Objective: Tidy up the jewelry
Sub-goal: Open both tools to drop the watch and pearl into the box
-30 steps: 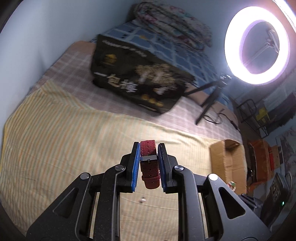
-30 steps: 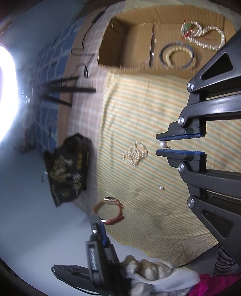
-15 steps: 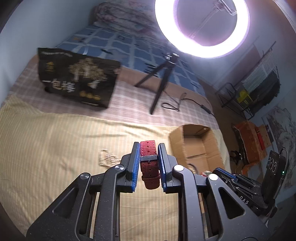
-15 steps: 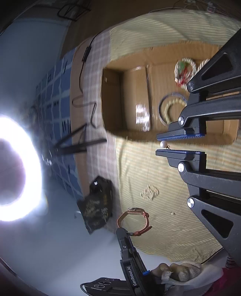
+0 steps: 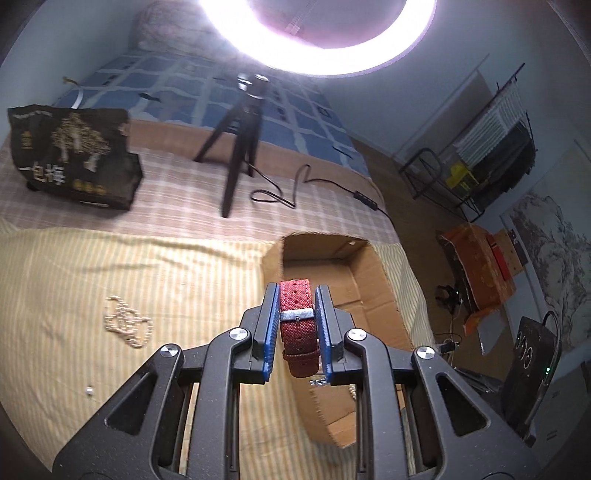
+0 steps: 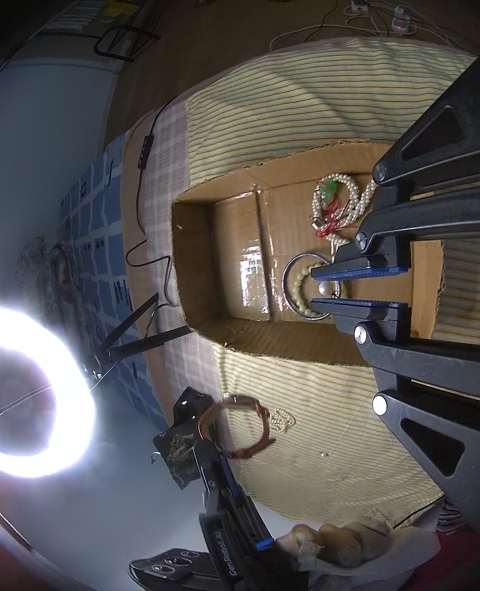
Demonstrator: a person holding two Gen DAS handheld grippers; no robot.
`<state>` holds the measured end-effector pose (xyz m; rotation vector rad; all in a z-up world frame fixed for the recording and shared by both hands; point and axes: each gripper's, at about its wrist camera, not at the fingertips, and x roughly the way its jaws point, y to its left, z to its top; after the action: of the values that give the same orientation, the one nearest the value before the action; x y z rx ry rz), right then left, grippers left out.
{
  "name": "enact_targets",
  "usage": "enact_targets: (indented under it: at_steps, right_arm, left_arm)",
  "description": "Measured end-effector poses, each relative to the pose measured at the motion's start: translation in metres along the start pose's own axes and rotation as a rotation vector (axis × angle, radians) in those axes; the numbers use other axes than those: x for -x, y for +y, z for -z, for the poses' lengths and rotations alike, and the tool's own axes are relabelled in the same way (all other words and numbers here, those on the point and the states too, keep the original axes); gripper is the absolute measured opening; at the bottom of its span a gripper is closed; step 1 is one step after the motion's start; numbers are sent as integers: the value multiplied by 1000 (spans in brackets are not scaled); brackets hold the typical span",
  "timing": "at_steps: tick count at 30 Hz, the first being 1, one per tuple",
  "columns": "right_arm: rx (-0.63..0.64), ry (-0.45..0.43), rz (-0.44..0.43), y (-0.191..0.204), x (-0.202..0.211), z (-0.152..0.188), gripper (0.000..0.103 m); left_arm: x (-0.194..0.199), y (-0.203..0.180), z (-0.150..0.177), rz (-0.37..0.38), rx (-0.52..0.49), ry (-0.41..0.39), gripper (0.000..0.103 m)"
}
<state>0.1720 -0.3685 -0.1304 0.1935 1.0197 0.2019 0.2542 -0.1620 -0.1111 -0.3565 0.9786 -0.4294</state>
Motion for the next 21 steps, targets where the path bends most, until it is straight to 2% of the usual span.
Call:
enact_targets:
  at_steps: [9, 14, 16, 17, 19, 20, 21]
  right_arm:
    - [14, 21, -24, -3, 0, 8, 7]
    - [15, 31, -35, -3, -2, 10, 8]
    - [20, 32, -51, -2, -3, 11, 11]
    - [23, 30, -55, -2, -4, 11, 15]
    - [26, 21, -45, -2, -4, 12, 58]
    - [28, 15, -34, -1, -4, 12, 67]
    - [31, 5, -25, -1, -3, 12, 78]
  left_arm:
    - [-29, -27, 7, 23, -28, 23, 18]
    - [-39, -28, 7, 40, -18, 24, 18]
    - [-39, -29, 7, 46, -18, 13, 18]
    - [-40, -30, 7, 43, -16, 11, 21]
    - [-40, -30, 7, 37, -18, 14, 43]
    - [-39, -30, 7, 29, -18, 10, 58]
    - [-38, -30, 7, 22, -20, 0, 59]
